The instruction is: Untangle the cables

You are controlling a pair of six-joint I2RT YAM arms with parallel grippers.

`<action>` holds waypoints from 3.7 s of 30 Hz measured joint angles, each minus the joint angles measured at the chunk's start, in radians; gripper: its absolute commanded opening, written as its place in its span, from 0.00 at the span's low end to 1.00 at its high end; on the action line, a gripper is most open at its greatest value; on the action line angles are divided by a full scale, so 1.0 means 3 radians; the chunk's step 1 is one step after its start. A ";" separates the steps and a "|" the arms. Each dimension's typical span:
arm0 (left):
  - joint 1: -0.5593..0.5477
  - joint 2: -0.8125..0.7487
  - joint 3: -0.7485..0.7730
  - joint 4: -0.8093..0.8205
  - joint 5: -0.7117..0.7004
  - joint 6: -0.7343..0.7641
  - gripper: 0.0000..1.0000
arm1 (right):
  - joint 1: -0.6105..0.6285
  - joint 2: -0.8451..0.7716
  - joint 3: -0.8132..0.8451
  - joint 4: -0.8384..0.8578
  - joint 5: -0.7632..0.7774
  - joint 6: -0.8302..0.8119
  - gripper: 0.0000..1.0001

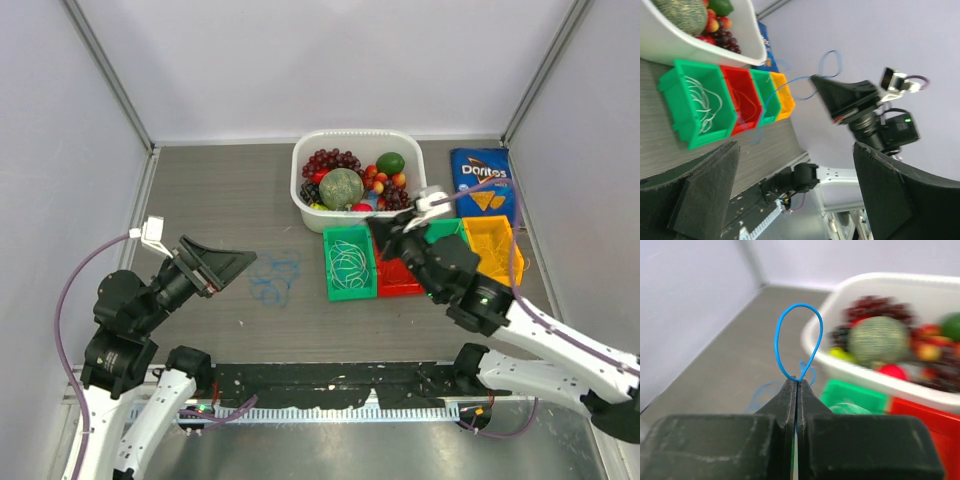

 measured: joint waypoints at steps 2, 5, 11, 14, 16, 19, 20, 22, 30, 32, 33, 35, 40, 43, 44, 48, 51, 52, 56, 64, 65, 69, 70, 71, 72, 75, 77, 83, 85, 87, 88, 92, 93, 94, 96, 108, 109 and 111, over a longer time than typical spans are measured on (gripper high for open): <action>0.0000 -0.0022 0.0000 -0.0131 -0.0066 0.0108 1.00 | -0.0148 -0.0235 0.0081 -0.0340 0.0440 -0.0006 0.01; 0.0000 -0.0050 -0.0013 -0.0225 -0.0116 0.0195 1.00 | -0.0331 -0.0478 0.0290 -0.0781 0.1261 -0.0100 0.00; 0.0000 -0.0072 -0.0158 -0.0226 -0.0083 0.0224 1.00 | -0.0554 -0.0469 0.0505 -0.0926 0.2539 -0.0427 0.01; 0.0000 -0.0108 -0.0223 -0.0229 -0.0046 0.0205 1.00 | -0.0899 -0.0294 0.0370 -0.0774 0.2733 -0.0523 0.01; 0.0000 -0.0186 -0.0252 -0.0238 -0.0024 0.0189 1.00 | -0.1246 -0.0089 0.0251 -0.0727 0.2742 -0.0507 0.01; 0.0000 -0.0334 -0.0257 -0.0244 -0.0003 0.0181 1.00 | -0.1710 0.0340 0.0177 -0.0849 0.2523 -0.0243 0.01; 0.0000 -0.0370 -0.0257 -0.0253 -0.0003 0.0179 1.00 | -0.1761 0.0420 0.0165 -0.0900 0.2466 -0.0155 0.01; 0.0000 -0.0444 -0.0257 -0.0277 -0.0004 0.0178 1.00 | -0.1797 0.0557 0.0163 -0.1029 0.2344 0.0071 0.01; 0.0000 -0.0529 -0.0366 -0.0295 -0.0003 0.0161 1.00 | -0.1806 0.0767 0.0037 -0.1172 0.2079 0.0754 0.01; 0.0000 -0.0528 -0.0379 -0.0318 -0.0001 0.0158 1.00 | -0.1846 0.0843 -0.0027 -0.1170 0.1985 0.0853 0.01; 0.0000 -0.0528 -0.0381 -0.0319 0.0000 0.0158 1.00 | -0.1879 0.0886 -0.0060 -0.1161 0.1919 0.0896 0.01; 0.0000 -0.0528 -0.0381 -0.0323 0.0000 0.0154 1.00 | -0.1963 0.0975 -0.0117 -0.1153 0.1740 0.0978 0.01; 0.0000 -0.0528 -0.0388 -0.0346 0.0001 0.0137 1.00 | -0.2162 0.1144 -0.0170 -0.1147 0.1147 0.1180 0.01; 0.0000 -0.0538 -0.0415 -0.0351 0.0001 0.0111 1.00 | -0.2375 0.1158 -0.0198 -0.1128 0.0835 0.1293 0.01; 0.0000 -0.0540 -0.0422 -0.0357 0.0003 0.0104 1.00 | -0.2471 0.1183 -0.0202 -0.1130 0.0736 0.1333 0.01; 0.0000 -0.0553 -0.0464 -0.0359 0.0019 0.0090 1.00 | -0.2716 0.1432 -0.0200 -0.1151 0.0448 0.1349 0.05; 0.0000 -0.0553 -0.0487 -0.0360 0.0034 0.0079 1.00 | -0.2734 0.1678 -0.0174 -0.1273 0.0306 0.1303 0.24; 0.0000 -0.0553 -0.0492 -0.0359 0.0039 0.0074 1.00 | -0.2734 0.1729 -0.0170 -0.1324 0.0270 0.1278 0.34; 0.0000 -0.0553 -0.0523 -0.0350 0.0065 0.0039 1.00 | -0.2729 0.1642 -0.0170 -0.1490 0.0198 0.1157 0.54; 0.0000 -0.0552 -0.0638 -0.0271 0.0116 -0.0009 1.00 | -0.2729 0.0910 -0.0024 -0.1904 0.0284 0.1092 0.75; 0.0000 -0.0551 -0.0646 -0.0263 0.0123 -0.0010 1.00 | -0.2729 0.0830 -0.0022 -0.1940 0.0328 0.1099 0.75; 0.0000 -0.0546 -0.0654 -0.0215 0.0160 -0.0011 1.00 | -0.2767 0.0496 -0.0032 -0.2132 0.0539 0.1160 0.65; 0.0000 -0.0544 -0.0655 -0.0200 0.0167 -0.0010 1.00 | -0.2800 0.0429 -0.0055 -0.2148 0.0580 0.1181 0.63; 0.0000 -0.0544 -0.0655 -0.0188 0.0173 -0.0010 1.00 | -0.2847 0.0370 -0.0088 -0.2153 0.0599 0.1204 0.60; 0.0000 -0.0544 -0.0656 -0.0182 0.0175 -0.0010 1.00 | -0.2912 0.0331 -0.0132 -0.2152 0.0596 0.1230 0.59; 0.0000 -0.0543 -0.0657 -0.0177 0.0184 -0.0010 1.00 | -0.3073 0.0352 -0.0249 -0.2163 0.0570 0.1279 0.57; 0.0000 -0.0543 -0.0662 -0.0170 0.0188 -0.0010 1.00 | -0.3112 0.0434 -0.0312 -0.2158 0.0562 0.1300 0.57; 0.0000 -0.0543 -0.0676 -0.0161 0.0200 -0.0010 1.00 | -0.3113 0.0571 -0.0467 -0.2149 0.0554 0.1336 0.44; 0.0000 -0.0543 -0.0679 -0.0160 0.0202 -0.0010 1.00 | -0.3113 0.0577 -0.0492 -0.2124 0.0559 0.1340 0.40; 0.0000 -0.0542 -0.0689 -0.0159 0.0205 -0.0010 1.00 | -0.3113 0.0579 -0.0518 -0.2097 0.0557 0.1342 0.35; 0.0000 -0.0539 -0.0694 -0.0159 0.0207 -0.0010 1.00 | -0.3112 0.0579 -0.0528 -0.2080 0.0556 0.1340 0.34; 0.0000 -0.0533 -0.0703 -0.0156 0.0210 -0.0010 1.00 | -0.3113 0.0572 -0.0548 -0.2059 0.0570 0.1335 0.28; 0.0000 -0.0533 -0.0707 -0.0151 0.0210 -0.0010 1.00 | -0.3113 0.0567 -0.0552 -0.2052 0.0568 0.1334 0.32; 0.0000 -0.0530 -0.0711 -0.0146 0.0210 -0.0010 1.00 | -0.3113 0.0558 -0.0552 -0.2055 0.0568 0.1334 0.38; 0.0000 -0.0524 -0.0716 -0.0136 0.0212 -0.0011 1.00 | -0.3114 0.0519 -0.0552 -0.2060 0.0577 0.1325 0.45; 0.0000 -0.0520 -0.0749 -0.0111 0.0247 -0.0013 1.00 | -0.3128 0.0444 -0.0561 -0.2121 0.0462 0.1380 0.33; 0.0000 -0.0519 -0.0749 -0.0111 0.0248 -0.0014 1.00 | -0.3128 0.0444 -0.0571 -0.2124 0.0462 0.1391 0.24; 0.0000 -0.0519 -0.0749 -0.0111 0.0256 -0.0015 1.00 | -0.3128 0.0445 -0.0595 -0.2126 0.0463 0.1419 0.15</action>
